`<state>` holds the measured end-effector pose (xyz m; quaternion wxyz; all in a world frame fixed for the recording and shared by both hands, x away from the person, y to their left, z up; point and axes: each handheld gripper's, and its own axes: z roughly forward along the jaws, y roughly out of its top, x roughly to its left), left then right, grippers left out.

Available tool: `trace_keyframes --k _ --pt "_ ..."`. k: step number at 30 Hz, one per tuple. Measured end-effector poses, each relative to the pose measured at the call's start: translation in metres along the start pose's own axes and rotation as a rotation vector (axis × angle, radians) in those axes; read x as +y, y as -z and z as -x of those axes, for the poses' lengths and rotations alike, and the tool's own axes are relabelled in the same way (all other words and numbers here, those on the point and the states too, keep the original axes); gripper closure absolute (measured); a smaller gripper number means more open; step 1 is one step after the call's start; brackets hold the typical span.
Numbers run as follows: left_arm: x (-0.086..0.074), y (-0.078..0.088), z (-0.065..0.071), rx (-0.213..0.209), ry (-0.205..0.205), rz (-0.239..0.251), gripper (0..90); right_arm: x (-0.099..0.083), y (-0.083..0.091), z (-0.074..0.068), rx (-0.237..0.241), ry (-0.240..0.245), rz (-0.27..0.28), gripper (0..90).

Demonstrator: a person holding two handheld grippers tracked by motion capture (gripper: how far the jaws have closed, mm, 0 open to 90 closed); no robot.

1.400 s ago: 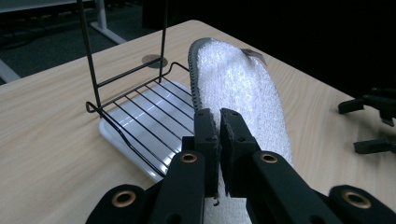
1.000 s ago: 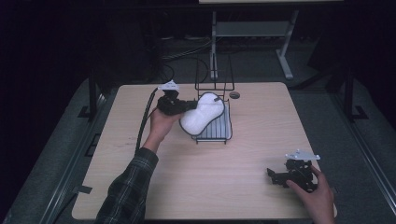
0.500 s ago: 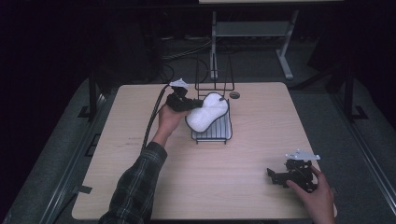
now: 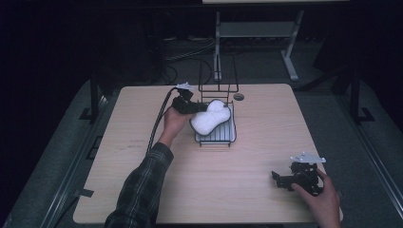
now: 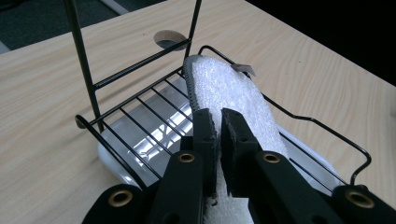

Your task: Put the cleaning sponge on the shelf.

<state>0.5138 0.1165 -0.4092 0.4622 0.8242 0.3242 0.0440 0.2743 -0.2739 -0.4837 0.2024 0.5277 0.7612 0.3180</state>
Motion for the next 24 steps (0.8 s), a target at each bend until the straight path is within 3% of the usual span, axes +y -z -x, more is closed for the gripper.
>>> trace_keyframes --k 9,12,16,20,24 --pt "0.001 -0.005 -0.001 0.042 -0.011 -0.023 77.5 0.000 0.000 0.000 0.000 0.000 0.000 0.0" --pt "0.001 -0.004 -0.001 0.047 -0.010 -0.017 66.9 0.000 0.000 0.000 0.000 0.000 0.000 0.0" --pt "0.000 0.001 -0.001 0.057 -0.010 -0.010 61.8 0.000 0.000 0.000 0.000 0.000 0.000 0.0" --pt "-0.002 0.011 -0.001 0.054 -0.011 0.012 65.7 0.000 0.000 0.000 0.000 0.000 0.000 0.0" --pt "-0.006 0.024 -0.002 0.031 -0.013 0.015 82.5 0.000 0.000 0.000 0.000 0.000 0.000 0.0"
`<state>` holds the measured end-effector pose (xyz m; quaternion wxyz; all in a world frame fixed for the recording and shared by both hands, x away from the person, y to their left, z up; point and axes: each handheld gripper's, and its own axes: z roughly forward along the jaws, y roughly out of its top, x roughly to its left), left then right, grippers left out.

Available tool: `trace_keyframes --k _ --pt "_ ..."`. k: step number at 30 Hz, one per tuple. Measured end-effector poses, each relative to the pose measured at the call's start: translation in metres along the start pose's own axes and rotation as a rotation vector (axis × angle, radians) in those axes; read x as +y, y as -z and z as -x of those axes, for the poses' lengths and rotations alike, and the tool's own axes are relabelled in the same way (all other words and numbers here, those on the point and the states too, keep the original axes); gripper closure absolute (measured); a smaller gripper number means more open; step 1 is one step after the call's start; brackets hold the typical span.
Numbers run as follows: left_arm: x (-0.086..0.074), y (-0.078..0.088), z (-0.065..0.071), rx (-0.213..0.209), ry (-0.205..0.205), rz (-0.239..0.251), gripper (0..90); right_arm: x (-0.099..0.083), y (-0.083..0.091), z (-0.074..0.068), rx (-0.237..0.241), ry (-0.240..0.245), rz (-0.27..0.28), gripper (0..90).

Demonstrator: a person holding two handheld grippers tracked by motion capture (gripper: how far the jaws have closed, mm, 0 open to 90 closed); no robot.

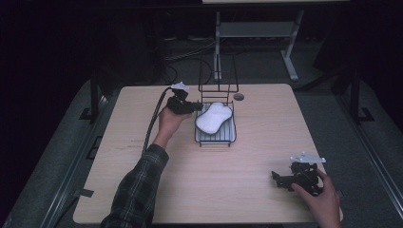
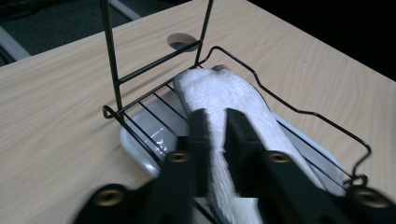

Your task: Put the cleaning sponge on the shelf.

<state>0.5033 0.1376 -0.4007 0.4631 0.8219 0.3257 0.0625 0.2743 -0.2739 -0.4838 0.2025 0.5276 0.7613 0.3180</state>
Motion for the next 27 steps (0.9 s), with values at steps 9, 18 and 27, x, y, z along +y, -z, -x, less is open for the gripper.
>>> trace_keyframes --k 9,18,27 --pt "-0.014 0.015 0.000 -0.007 0.009 0.001 90.0 0.000 0.000 0.000 0.000 0.000 0.000 0.0" --pt "-0.033 0.013 -0.002 -0.001 0.028 -0.021 90.0 0.000 0.000 0.000 0.000 0.000 0.000 0.0" --pt "-0.034 0.007 0.002 -0.014 0.016 -0.031 90.0 0.000 0.000 0.000 0.000 0.000 0.000 0.0"
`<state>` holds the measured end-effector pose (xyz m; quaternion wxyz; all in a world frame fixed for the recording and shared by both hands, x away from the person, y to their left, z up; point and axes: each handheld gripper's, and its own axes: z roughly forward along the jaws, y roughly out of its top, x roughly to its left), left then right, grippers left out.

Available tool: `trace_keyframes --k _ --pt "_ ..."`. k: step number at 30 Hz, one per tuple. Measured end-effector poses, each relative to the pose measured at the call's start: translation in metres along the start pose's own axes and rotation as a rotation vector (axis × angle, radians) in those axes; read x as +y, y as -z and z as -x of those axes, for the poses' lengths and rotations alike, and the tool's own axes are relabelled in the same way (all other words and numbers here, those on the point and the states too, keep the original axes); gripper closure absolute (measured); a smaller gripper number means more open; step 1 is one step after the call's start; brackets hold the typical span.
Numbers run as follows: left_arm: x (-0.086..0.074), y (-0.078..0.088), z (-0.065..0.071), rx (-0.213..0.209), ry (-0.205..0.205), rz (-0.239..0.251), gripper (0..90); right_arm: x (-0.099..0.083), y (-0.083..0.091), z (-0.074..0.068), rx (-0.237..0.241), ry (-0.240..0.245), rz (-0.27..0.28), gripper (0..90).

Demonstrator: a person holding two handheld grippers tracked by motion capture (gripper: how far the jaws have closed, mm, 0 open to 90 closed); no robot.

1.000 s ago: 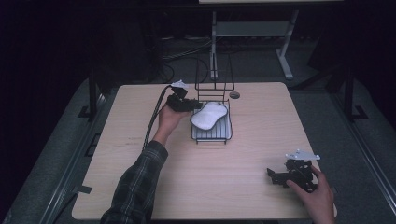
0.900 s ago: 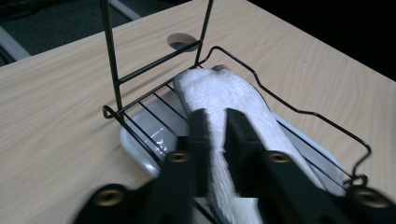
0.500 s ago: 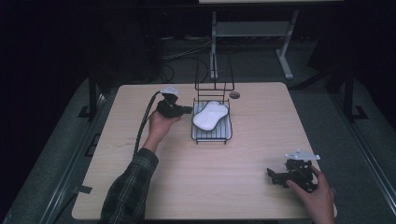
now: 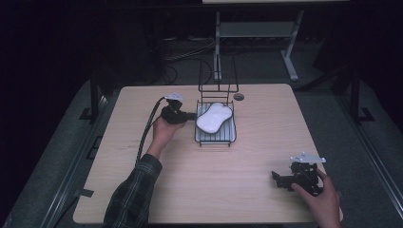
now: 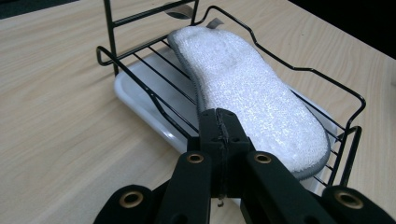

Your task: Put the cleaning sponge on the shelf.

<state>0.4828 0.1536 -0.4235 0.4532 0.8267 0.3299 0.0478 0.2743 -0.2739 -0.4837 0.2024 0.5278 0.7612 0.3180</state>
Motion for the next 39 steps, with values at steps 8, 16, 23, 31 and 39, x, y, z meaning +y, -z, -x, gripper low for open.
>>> trace_keyframes --k 8,16,23,31,39 --pt "0.000 -0.007 0.005 -0.017 -0.014 -0.011 90.0 0.000 0.000 0.000 0.000 0.000 0.000 0.0" --pt "0.003 -0.014 0.011 -0.027 -0.027 -0.023 90.0 0.000 0.000 0.000 0.000 0.000 0.000 0.0" --pt "0.006 -0.025 0.017 -0.026 -0.055 -0.060 90.0 0.000 0.000 0.000 0.000 0.000 0.000 0.0" --pt "0.008 -0.028 0.022 -0.027 -0.073 -0.077 90.0 0.000 0.000 0.000 0.000 0.000 0.000 0.0" --pt "0.009 -0.032 0.031 -0.053 -0.096 -0.092 90.0 0.000 0.000 0.000 0.000 0.000 0.000 0.0"
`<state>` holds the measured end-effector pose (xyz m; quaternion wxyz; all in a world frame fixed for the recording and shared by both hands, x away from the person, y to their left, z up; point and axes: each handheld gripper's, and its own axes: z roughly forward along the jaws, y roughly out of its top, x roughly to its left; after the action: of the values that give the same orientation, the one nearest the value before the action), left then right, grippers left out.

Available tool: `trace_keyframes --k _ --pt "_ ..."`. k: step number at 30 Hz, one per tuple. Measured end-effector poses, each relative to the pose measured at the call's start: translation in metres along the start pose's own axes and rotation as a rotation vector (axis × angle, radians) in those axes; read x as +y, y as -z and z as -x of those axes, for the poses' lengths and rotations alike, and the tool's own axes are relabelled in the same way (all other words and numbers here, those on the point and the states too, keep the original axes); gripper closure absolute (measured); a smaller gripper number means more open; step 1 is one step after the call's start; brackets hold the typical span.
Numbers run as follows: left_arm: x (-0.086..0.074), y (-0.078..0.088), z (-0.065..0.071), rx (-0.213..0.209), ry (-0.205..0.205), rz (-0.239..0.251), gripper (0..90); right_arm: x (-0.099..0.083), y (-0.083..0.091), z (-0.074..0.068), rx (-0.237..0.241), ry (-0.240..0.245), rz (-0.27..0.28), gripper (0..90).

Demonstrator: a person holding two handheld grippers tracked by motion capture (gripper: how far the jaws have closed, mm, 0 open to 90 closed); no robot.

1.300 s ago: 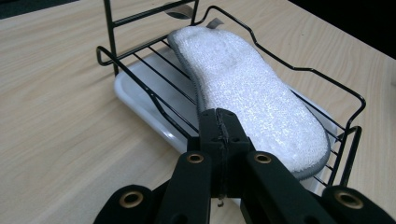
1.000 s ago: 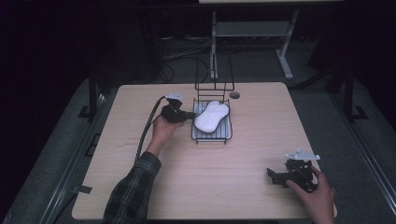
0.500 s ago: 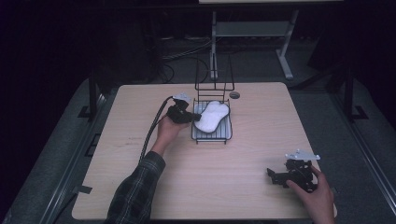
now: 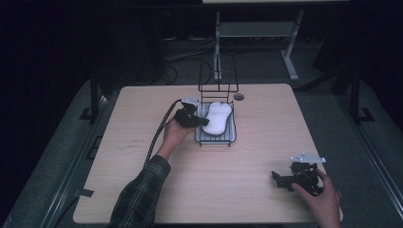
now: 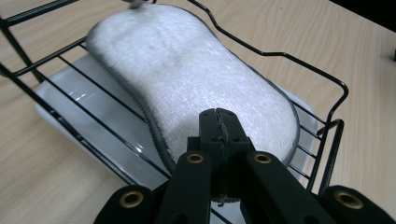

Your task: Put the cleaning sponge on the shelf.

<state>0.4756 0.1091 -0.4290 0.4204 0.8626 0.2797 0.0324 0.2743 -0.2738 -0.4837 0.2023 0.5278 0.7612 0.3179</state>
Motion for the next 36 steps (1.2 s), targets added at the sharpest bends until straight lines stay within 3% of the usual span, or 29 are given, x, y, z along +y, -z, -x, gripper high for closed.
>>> trace_keyframes --k 11,24,31,33,36 --pt "0.000 -0.001 0.005 -0.006 -0.002 0.005 90.0 0.000 0.000 0.000 0.000 0.000 0.000 0.0" --pt "-0.007 0.022 0.001 -0.004 0.025 0.046 88.7 0.000 0.000 0.000 0.000 0.000 0.000 0.0" --pt "-0.011 0.037 0.002 0.022 0.033 0.034 61.6 0.000 0.000 0.000 0.000 0.000 0.000 0.0" --pt "-0.014 0.041 0.003 0.022 0.040 0.033 58.3 0.000 0.000 0.000 0.000 0.000 0.000 0.0" --pt "-0.016 0.047 0.006 0.036 0.040 0.005 47.7 0.000 0.000 0.000 0.000 0.000 0.000 0.0"
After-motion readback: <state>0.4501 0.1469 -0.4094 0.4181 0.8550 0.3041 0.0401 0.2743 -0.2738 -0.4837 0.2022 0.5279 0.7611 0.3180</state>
